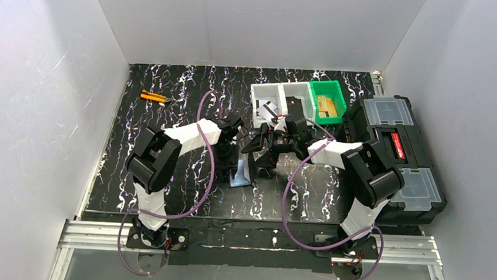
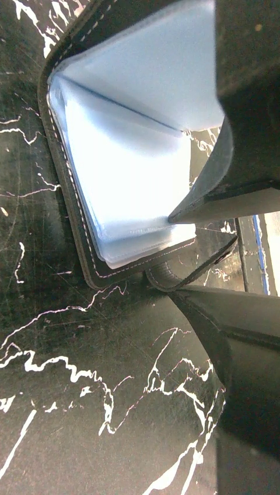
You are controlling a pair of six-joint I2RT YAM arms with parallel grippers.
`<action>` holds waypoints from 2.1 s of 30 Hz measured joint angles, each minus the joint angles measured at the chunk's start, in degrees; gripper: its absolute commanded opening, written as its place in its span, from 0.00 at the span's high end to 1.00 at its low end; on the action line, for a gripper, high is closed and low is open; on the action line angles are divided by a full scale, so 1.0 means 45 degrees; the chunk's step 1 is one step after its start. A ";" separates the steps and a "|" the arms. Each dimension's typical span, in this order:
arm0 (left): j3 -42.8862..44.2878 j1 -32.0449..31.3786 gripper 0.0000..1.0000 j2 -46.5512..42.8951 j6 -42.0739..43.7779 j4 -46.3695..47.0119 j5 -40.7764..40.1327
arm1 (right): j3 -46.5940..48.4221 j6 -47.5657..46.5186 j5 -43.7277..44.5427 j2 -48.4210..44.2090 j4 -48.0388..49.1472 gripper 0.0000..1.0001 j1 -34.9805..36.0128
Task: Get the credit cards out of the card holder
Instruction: Close the card holder at the center of the board.
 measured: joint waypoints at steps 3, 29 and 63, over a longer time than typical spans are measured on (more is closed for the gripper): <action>-0.0073 -0.0019 0.59 -0.0083 0.0005 0.0078 -0.0029 | 0.0000 0.0170 -0.0049 0.0019 0.0306 0.04 0.0068; -0.0767 -0.0165 0.51 -0.2890 0.0277 -0.0214 -0.1452 | 0.0083 0.0729 -0.0131 0.0661 0.0903 0.02 0.0539; -0.1729 0.1258 0.82 -0.3181 -0.0724 0.0364 0.0223 | 0.1768 0.1375 0.1977 0.2254 -0.0102 0.02 0.1943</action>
